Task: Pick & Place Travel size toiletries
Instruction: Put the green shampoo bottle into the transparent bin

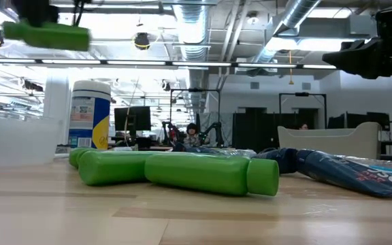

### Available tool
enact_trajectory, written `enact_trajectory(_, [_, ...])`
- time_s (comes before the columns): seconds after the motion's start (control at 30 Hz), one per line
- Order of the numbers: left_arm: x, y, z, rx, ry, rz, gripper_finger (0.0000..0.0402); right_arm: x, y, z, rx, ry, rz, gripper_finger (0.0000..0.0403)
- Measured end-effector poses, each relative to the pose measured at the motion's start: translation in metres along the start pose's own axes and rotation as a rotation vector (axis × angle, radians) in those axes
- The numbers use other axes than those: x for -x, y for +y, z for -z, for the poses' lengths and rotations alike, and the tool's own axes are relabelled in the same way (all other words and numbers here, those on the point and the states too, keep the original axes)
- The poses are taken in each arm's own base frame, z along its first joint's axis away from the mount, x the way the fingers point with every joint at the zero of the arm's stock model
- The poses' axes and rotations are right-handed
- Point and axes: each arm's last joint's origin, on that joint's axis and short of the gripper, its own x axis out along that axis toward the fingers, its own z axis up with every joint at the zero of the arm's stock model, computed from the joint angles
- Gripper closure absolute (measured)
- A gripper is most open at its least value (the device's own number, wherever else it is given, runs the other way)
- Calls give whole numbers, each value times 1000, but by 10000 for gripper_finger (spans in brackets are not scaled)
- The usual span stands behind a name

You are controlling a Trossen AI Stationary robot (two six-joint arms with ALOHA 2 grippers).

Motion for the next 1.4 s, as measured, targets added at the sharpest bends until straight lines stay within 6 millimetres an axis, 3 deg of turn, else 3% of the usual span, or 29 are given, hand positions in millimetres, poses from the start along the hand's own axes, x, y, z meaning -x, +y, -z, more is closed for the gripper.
enact_trajectory(0.2, [-10,0,17,-73,99,-145,269,0,0,0,0,0,0,403])
enact_trajectory(0.5, [-56,19,34,-34,210,-268,269,0,0,0,0,-1,0,403])
enact_trajectory(0.9, [-87,32,40,-82,223,-249,263,0,0,0,0,0,0,403])
enact_trajectory(1.03, [-91,32,40,-97,212,-229,239,0,0,0,0,-1,0,403])
enact_trajectory(1.3, [-92,30,39,-130,230,-181,135,0,0,0,0,0,-1,403])
enact_trajectory(1.4, [-91,29,39,-80,262,-151,114,0,0,0,0,0,0,403])
